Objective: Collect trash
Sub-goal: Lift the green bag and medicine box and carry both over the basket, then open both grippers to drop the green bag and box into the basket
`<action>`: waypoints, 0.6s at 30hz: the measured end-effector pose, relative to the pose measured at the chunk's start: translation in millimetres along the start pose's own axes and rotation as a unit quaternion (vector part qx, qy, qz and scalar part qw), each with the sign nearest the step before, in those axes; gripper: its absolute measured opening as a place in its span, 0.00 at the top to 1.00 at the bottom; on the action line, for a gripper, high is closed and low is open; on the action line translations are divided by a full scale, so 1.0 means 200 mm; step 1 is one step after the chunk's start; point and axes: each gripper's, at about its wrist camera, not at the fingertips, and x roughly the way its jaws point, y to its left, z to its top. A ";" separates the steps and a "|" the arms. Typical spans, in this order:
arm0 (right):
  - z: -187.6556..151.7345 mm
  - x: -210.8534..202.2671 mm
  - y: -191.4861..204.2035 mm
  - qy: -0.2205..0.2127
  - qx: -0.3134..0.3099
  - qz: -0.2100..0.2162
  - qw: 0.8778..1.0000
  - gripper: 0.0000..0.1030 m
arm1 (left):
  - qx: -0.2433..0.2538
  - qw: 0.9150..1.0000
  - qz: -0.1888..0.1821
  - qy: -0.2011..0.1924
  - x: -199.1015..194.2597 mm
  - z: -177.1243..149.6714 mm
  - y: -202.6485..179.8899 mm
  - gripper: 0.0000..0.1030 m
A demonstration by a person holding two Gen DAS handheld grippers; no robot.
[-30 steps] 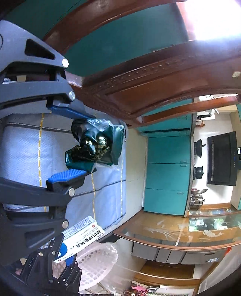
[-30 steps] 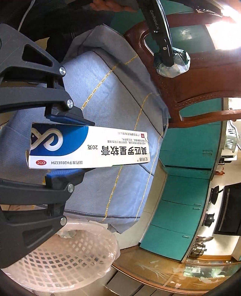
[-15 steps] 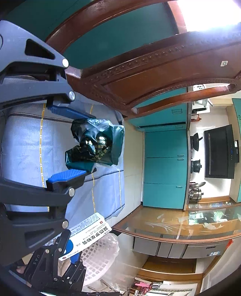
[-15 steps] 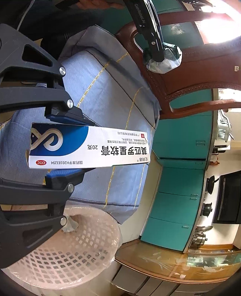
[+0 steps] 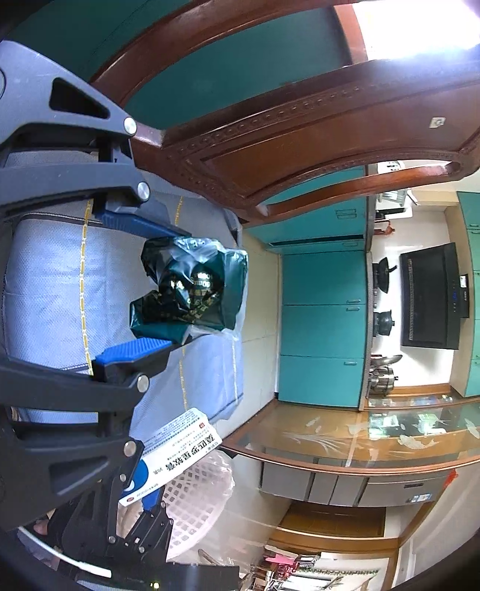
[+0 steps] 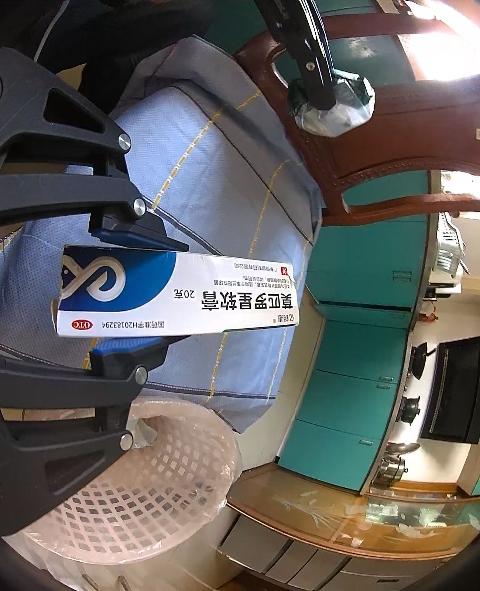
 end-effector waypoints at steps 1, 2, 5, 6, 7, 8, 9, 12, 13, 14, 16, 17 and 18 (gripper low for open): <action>0.00 0.00 0.00 0.000 0.002 -0.001 1.000 0.61 | 0.001 1.000 0.000 -0.003 -0.01 0.00 -0.01 0.52; 0.00 0.00 0.00 0.001 0.003 -0.002 1.000 0.61 | 0.003 1.000 0.000 -0.007 -0.02 0.00 -0.01 0.52; 0.00 0.02 0.01 0.005 -0.001 -0.004 1.000 0.61 | 0.005 1.000 -0.004 -0.013 -0.04 0.01 -0.02 0.52; 0.00 0.03 0.02 0.008 -0.004 -0.005 1.000 0.61 | 0.007 1.000 -0.003 -0.013 -0.04 0.01 -0.03 0.52; 0.00 0.03 0.02 0.009 -0.006 -0.005 1.000 0.61 | 0.009 1.000 -0.003 -0.013 -0.04 0.00 -0.03 0.52; 0.00 0.03 0.03 0.010 -0.008 -0.005 1.000 0.61 | 0.010 1.000 -0.003 -0.013 -0.04 0.00 -0.03 0.52; 0.00 0.03 0.03 0.011 -0.009 -0.006 1.000 0.61 | 0.009 1.000 -0.004 -0.012 -0.04 0.00 -0.03 0.52; 0.01 0.02 0.03 0.001 -0.004 -0.010 1.000 0.61 | 0.008 1.000 -0.006 -0.011 -0.05 -0.01 -0.03 0.52; 0.01 0.01 0.02 -0.005 -0.001 -0.012 1.000 0.61 | 0.009 1.000 -0.007 -0.011 -0.05 -0.01 -0.03 0.52; 0.02 -0.01 0.00 -0.012 0.006 -0.013 1.000 0.61 | 0.009 1.000 -0.008 -0.011 -0.05 -0.01 -0.03 0.52; 0.03 -0.05 -0.04 -0.029 0.020 -0.020 0.999 0.61 | 0.009 1.000 -0.011 -0.012 -0.05 0.00 -0.04 0.52; 0.03 -0.07 -0.07 -0.038 0.026 -0.026 0.999 0.61 | 0.009 1.000 -0.015 -0.011 -0.04 0.01 -0.05 0.52; 0.03 -0.10 -0.09 -0.048 0.031 -0.033 0.998 0.61 | 0.008 1.000 -0.023 -0.010 -0.04 0.02 -0.06 0.52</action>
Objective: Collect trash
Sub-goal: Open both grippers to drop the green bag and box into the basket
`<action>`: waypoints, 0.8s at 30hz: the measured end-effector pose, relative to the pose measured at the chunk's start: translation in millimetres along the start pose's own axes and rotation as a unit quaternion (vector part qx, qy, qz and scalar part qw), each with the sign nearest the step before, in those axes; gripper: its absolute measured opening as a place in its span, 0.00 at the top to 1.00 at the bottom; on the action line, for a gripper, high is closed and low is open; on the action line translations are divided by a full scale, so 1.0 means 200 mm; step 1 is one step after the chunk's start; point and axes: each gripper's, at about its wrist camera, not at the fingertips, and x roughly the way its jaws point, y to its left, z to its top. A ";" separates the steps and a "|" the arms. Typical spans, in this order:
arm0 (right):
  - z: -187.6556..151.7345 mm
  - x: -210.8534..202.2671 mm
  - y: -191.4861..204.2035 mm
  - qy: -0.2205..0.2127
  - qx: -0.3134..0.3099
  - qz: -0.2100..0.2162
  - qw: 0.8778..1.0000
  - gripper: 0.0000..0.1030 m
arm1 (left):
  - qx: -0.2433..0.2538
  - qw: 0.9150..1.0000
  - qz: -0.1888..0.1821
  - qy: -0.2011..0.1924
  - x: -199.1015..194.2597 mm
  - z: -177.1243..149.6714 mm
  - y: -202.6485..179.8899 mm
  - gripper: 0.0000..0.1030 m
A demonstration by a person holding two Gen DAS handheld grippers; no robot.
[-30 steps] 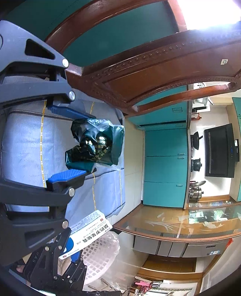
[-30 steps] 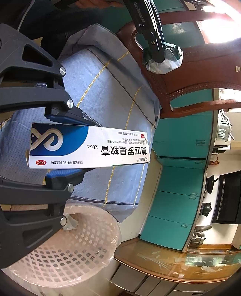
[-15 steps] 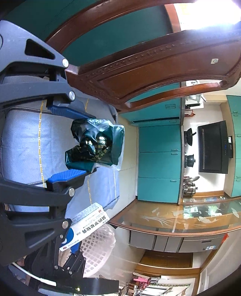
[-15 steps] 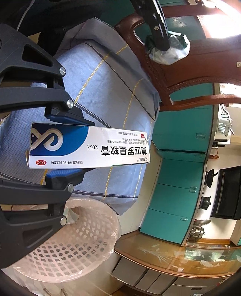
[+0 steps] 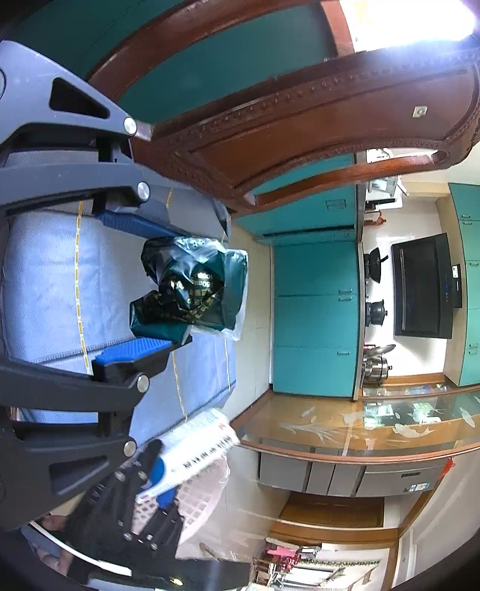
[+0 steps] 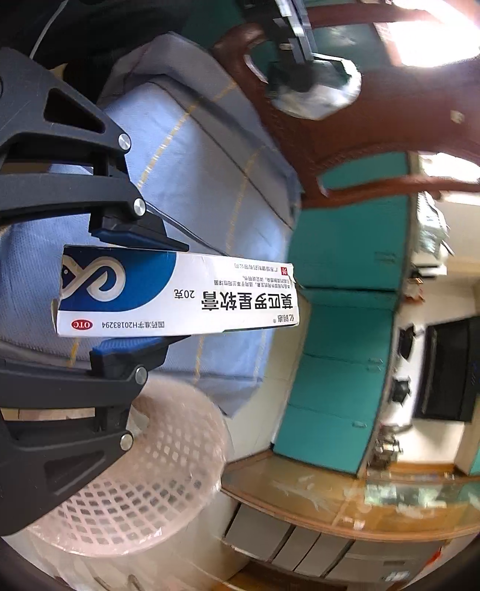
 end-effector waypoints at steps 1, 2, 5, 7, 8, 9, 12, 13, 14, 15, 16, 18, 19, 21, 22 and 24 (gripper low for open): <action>0.00 -0.03 -0.04 -0.012 0.008 -0.009 1.000 0.61 | 0.000 1.000 -0.006 0.001 0.01 0.01 -0.01 0.52; 0.00 -0.07 -0.09 -0.023 0.018 -0.018 0.999 0.61 | 0.002 1.000 -0.016 0.002 0.02 0.02 -0.03 0.52; -0.04 -0.15 -0.25 -0.037 0.044 -0.059 0.997 0.61 | 0.010 0.999 -0.053 0.007 0.07 0.05 -0.13 0.52; -0.08 -0.18 -0.37 -0.029 0.072 -0.093 0.993 0.61 | 0.013 0.995 -0.097 0.018 0.13 0.08 -0.22 0.52; -0.10 -0.19 -0.43 -0.023 0.088 -0.106 0.990 0.61 | 0.017 0.993 -0.116 0.021 0.16 0.10 -0.27 0.52; -0.12 -0.20 -0.49 -0.018 0.105 -0.118 0.987 0.61 | 0.023 0.990 -0.133 0.025 0.20 0.12 -0.33 0.52; -0.19 -0.22 -0.63 -0.004 0.149 -0.139 0.979 0.61 | 0.041 0.981 -0.185 0.041 0.29 0.16 -0.51 0.52; -0.21 -0.22 -0.67 0.002 0.161 -0.144 0.976 0.61 | 0.046 0.975 -0.211 0.053 0.34 0.17 -0.59 0.52; -0.22 -0.22 -0.69 0.006 0.165 -0.150 0.975 0.61 | 0.049 0.971 -0.225 0.060 0.38 0.18 -0.65 0.52; -0.24 -0.22 -0.71 0.010 0.168 -0.157 0.973 0.61 | 0.051 0.966 -0.242 0.070 0.42 0.19 -0.71 0.52; -0.25 -0.22 -0.73 0.012 0.172 -0.161 0.972 0.61 | 0.054 0.962 -0.255 0.079 0.45 0.19 -0.76 0.52; -0.26 -0.22 -0.76 0.015 0.183 -0.164 0.969 0.61 | 0.065 0.950 -0.289 0.101 0.53 0.19 -0.89 0.51; -0.27 -0.22 -0.78 0.019 0.189 -0.166 0.968 0.61 | 0.071 0.945 -0.300 0.110 0.56 0.19 -0.94 0.48; -0.29 -0.18 -0.81 0.030 0.200 -0.166 0.965 0.61 | 0.087 0.941 -0.302 0.124 0.63 0.18 -1.02 0.38; -0.29 -0.15 -0.83 0.038 0.204 -0.161 0.965 0.61 | 0.093 0.943 -0.295 0.123 0.65 0.17 -1.04 0.27; -0.29 -0.08 -0.86 0.063 0.217 -0.168 0.959 0.51 | 0.100 0.953 -0.264 0.115 0.68 0.17 -1.04 0.19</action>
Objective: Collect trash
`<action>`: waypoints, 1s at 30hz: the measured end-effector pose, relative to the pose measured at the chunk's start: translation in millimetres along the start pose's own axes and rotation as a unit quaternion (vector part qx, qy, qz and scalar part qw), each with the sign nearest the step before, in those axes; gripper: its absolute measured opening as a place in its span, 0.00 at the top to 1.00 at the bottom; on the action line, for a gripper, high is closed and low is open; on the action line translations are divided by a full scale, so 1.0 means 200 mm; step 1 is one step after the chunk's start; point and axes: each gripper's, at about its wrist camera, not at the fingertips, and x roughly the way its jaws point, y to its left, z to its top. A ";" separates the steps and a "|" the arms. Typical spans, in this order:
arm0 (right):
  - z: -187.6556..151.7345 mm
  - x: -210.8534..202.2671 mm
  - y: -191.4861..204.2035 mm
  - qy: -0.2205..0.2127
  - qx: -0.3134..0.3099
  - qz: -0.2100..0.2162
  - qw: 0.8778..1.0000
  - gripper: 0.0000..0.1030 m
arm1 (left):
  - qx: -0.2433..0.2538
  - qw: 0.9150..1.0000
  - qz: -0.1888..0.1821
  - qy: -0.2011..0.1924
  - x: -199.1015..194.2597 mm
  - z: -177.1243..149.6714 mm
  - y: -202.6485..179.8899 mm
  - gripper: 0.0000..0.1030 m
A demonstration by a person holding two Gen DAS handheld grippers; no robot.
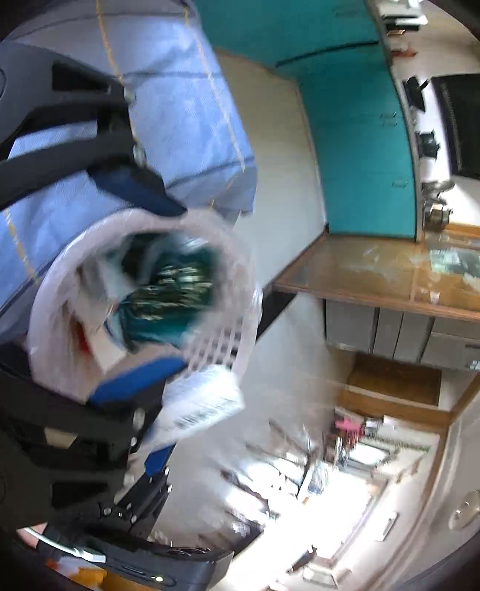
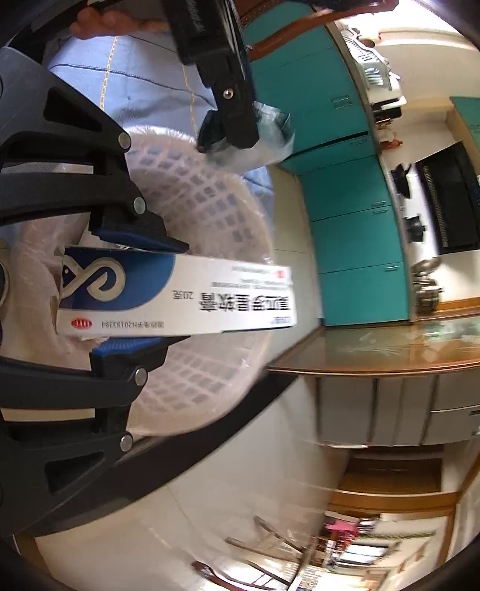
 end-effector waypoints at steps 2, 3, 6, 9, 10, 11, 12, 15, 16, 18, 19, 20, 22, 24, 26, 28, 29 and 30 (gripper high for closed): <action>0.01 0.03 0.00 0.005 0.008 -0.010 1.000 0.42 | -0.011 1.000 0.011 0.001 -0.02 -0.01 0.05 0.19; 0.01 0.03 0.00 0.005 0.010 -0.010 1.000 0.35 | -0.018 1.000 0.014 -0.003 -0.04 -0.02 0.07 0.18; 0.00 -0.02 -0.02 -0.011 0.019 -0.011 1.000 0.27 | -0.036 0.998 0.041 -0.016 -0.15 -0.04 0.16 0.14; 0.01 -0.13 0.00 -0.058 0.029 -0.006 0.998 0.21 | -0.041 0.994 0.090 -0.041 -0.35 -0.12 0.22 0.09; 0.00 -0.19 0.03 -0.083 0.019 -0.005 0.996 0.20 | -0.044 0.992 0.106 -0.051 -0.42 -0.15 0.23 0.07; -0.02 -0.24 0.07 -0.101 0.007 -0.011 0.995 0.17 | -0.047 0.989 0.124 -0.064 -0.52 -0.20 0.24 0.06; -0.06 -0.34 0.12 -0.126 -0.013 -0.027 0.992 0.14 | -0.050 0.987 0.137 -0.073 -0.59 -0.24 0.25 0.04; -0.18 -0.56 0.22 -0.172 -0.040 -0.046 0.983 0.03 | -0.056 0.976 0.188 -0.098 -0.85 -0.36 0.24 0.03; -0.22 -0.65 0.27 -0.183 -0.048 -0.044 0.981 0.03 | -0.058 0.973 0.200 -0.101 -0.90 -0.38 0.23 0.03; -0.28 -0.76 0.33 -0.183 -0.061 -0.033 0.981 0.03 | -0.060 0.964 0.236 -0.109 -1.04 -0.44 0.19 0.03; -0.30 -0.82 0.37 -0.182 -0.069 -0.024 0.981 0.03 | -0.058 0.959 0.253 -0.116 -1.09 -0.47 0.17 0.03; -0.31 -0.87 0.39 -0.184 -0.075 -0.021 0.980 0.03 | -0.055 0.954 0.265 -0.126 -1.16 -0.49 0.15 0.03; -0.32 -0.96 0.44 -0.191 -0.083 -0.024 0.978 0.03 | -0.056 0.955 0.256 -0.135 -1.25 -0.52 0.11 0.03; -0.33 -1.05 0.47 -0.199 -0.087 -0.026 0.976 0.03 | -0.059 0.961 0.230 -0.143 -1.35 -0.54 0.09 0.03; -0.33 -1.11 0.50 -0.206 -0.094 -0.033 0.974 0.03 | -0.059 0.958 0.232 -0.156 -1.43 -0.57 0.06 0.03; -0.35 -1.16 0.52 -0.215 -0.102 -0.042 0.970 0.03 | -0.056 0.956 0.237 -0.163 -1.47 -0.59 0.04 0.03; -0.35 -1.18 0.53 -0.219 -0.105 -0.046 0.969 0.03 | -0.056 0.956 0.237 -0.166 -1.49 -0.59 0.04 0.03; -0.35 -1.20 0.54 -0.221 -0.110 -0.048 0.968 0.03 | -0.056 0.956 0.235 -0.168 -1.50 -0.60 0.04 0.03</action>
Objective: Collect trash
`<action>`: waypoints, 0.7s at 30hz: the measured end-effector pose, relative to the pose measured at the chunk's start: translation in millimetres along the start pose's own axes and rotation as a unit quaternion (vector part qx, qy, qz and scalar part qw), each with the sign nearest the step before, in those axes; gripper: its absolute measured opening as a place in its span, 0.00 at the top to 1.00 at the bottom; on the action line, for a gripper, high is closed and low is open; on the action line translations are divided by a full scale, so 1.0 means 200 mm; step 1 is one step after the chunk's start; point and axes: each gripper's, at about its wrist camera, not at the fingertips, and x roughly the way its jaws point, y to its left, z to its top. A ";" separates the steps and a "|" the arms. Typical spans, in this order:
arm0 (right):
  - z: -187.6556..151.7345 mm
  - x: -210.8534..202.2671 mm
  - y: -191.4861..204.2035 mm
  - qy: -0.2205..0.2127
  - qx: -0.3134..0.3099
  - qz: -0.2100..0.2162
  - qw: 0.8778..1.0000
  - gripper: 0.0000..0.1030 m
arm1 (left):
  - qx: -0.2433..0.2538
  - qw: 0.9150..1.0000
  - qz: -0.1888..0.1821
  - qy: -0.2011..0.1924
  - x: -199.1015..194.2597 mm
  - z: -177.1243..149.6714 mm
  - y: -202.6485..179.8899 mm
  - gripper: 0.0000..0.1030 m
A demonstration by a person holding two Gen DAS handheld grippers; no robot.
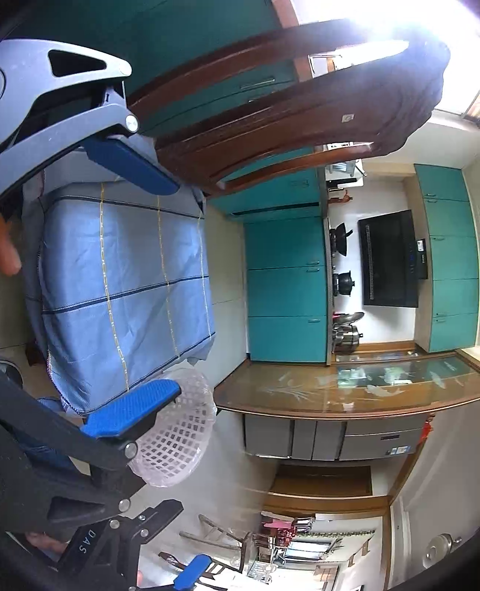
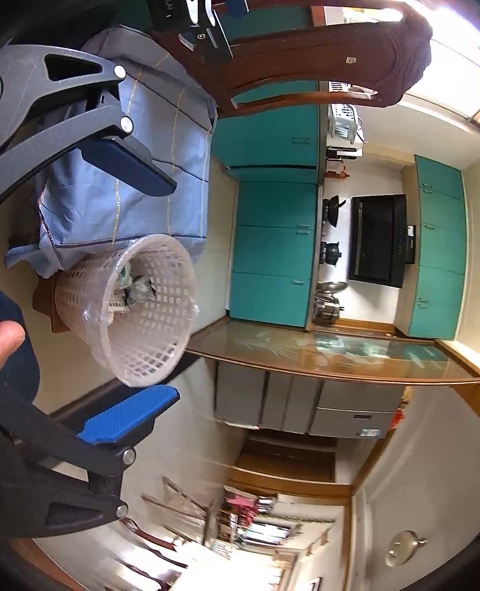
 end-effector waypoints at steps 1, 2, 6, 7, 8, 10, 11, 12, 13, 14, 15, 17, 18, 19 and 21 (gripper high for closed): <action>0.00 -0.02 0.01 -0.002 -0.002 0.000 1.000 0.03 | -0.002 1.000 -0.003 -0.002 -0.01 0.00 0.00 0.03; 0.01 -0.03 0.03 -0.006 -0.005 -0.002 1.000 0.03 | -0.004 1.000 -0.006 -0.004 -0.03 0.00 0.01 0.03; 0.02 -0.08 0.07 -0.013 -0.013 -0.004 1.000 0.03 | -0.009 1.000 -0.008 -0.007 -0.04 0.00 0.03 0.03; 0.02 -0.08 0.08 -0.014 -0.015 -0.004 1.000 0.03 | -0.010 1.000 -0.008 -0.007 -0.04 -0.01 0.03 0.03; 0.02 -0.09 0.09 -0.014 -0.015 -0.005 1.000 0.03 | -0.011 1.000 -0.008 -0.007 -0.05 -0.01 0.04 0.03; 0.02 -0.10 0.10 -0.014 -0.015 -0.004 1.000 0.03 | -0.013 1.000 -0.005 -0.009 -0.06 -0.01 0.06 0.03; 0.02 -0.10 0.10 -0.013 -0.014 -0.002 1.000 0.03 | -0.015 1.000 -0.005 -0.009 -0.07 -0.01 0.07 0.03; 0.02 -0.09 0.11 -0.012 -0.013 -0.001 1.000 0.03 | -0.016 1.000 -0.004 -0.009 -0.07 -0.01 0.08 0.03; 0.02 -0.10 0.11 -0.012 -0.013 -0.001 1.000 0.03 | -0.017 1.000 -0.003 -0.009 -0.08 -0.02 0.09 0.03; 0.02 -0.09 0.12 -0.010 -0.013 -0.001 1.000 0.03 | -0.017 1.000 -0.002 -0.008 -0.08 -0.02 0.09 0.03; 0.02 -0.09 0.12 -0.010 -0.013 -0.001 1.000 0.03 | -0.016 1.000 -0.001 -0.008 -0.08 -0.02 0.09 0.03; 0.02 -0.10 0.12 -0.009 -0.010 -0.002 1.000 0.03 | -0.014 1.000 0.000 -0.008 -0.08 -0.02 0.09 0.03; 0.02 -0.09 0.12 -0.008 -0.009 -0.001 1.000 0.03 | -0.014 1.000 0.000 -0.008 -0.08 -0.02 0.09 0.03; 0.03 -0.10 0.12 -0.008 -0.009 -0.001 1.000 0.03 | -0.014 1.000 0.000 -0.008 -0.08 -0.02 0.09 0.03; 0.03 -0.10 0.12 -0.008 -0.009 -0.001 1.000 0.03 | -0.014 1.000 -0.001 -0.008 -0.08 -0.02 0.09 0.03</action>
